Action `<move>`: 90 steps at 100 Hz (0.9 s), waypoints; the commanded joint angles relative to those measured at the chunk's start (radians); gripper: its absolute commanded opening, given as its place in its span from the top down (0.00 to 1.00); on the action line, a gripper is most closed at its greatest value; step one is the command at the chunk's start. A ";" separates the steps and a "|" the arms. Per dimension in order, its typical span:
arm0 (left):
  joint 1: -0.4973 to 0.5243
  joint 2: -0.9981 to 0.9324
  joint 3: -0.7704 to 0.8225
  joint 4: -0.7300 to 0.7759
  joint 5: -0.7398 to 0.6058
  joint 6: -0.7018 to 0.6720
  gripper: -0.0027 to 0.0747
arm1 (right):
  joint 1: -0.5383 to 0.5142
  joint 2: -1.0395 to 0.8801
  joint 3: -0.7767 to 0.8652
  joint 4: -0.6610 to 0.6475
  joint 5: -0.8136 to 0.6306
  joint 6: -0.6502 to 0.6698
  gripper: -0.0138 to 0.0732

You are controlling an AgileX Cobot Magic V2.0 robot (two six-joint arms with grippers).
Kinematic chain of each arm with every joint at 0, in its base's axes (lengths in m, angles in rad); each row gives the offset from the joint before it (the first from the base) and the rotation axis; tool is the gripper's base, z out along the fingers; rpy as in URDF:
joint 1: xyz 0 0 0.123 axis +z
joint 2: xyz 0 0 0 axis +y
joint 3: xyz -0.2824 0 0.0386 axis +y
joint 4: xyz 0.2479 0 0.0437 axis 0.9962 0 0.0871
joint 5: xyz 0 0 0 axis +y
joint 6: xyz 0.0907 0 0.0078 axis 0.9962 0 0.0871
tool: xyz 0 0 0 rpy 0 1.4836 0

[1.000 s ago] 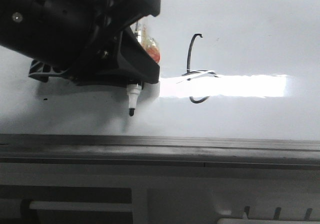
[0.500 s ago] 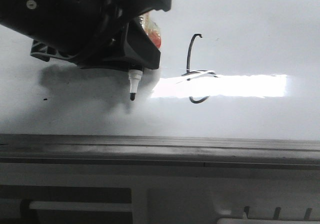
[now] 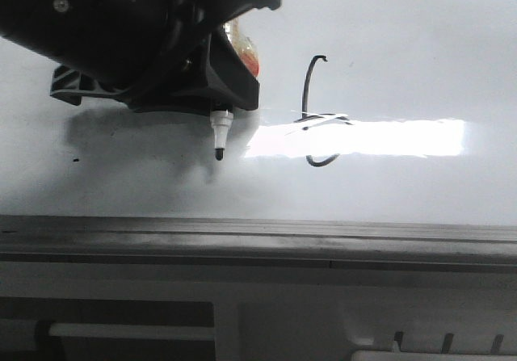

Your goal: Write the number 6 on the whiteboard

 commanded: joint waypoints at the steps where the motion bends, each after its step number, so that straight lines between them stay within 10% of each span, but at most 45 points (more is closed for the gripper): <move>1: 0.024 0.042 0.000 0.000 -0.255 0.003 0.83 | -0.005 0.000 -0.027 0.014 -0.080 0.000 0.91; 16: 0.024 0.042 0.000 -0.008 -0.260 0.003 0.57 | -0.005 0.000 -0.027 0.014 -0.080 0.000 0.91; 48: 0.024 0.042 0.000 -0.010 -0.278 0.003 0.55 | -0.005 0.000 -0.027 0.032 -0.080 0.000 0.91; 74: 0.024 0.040 -0.017 -0.010 -0.280 0.003 0.20 | -0.005 0.000 -0.027 0.034 -0.082 0.000 0.91; 90: 0.024 -0.010 -0.038 -0.008 -0.276 0.003 0.19 | -0.005 0.000 -0.027 0.034 -0.131 0.000 0.91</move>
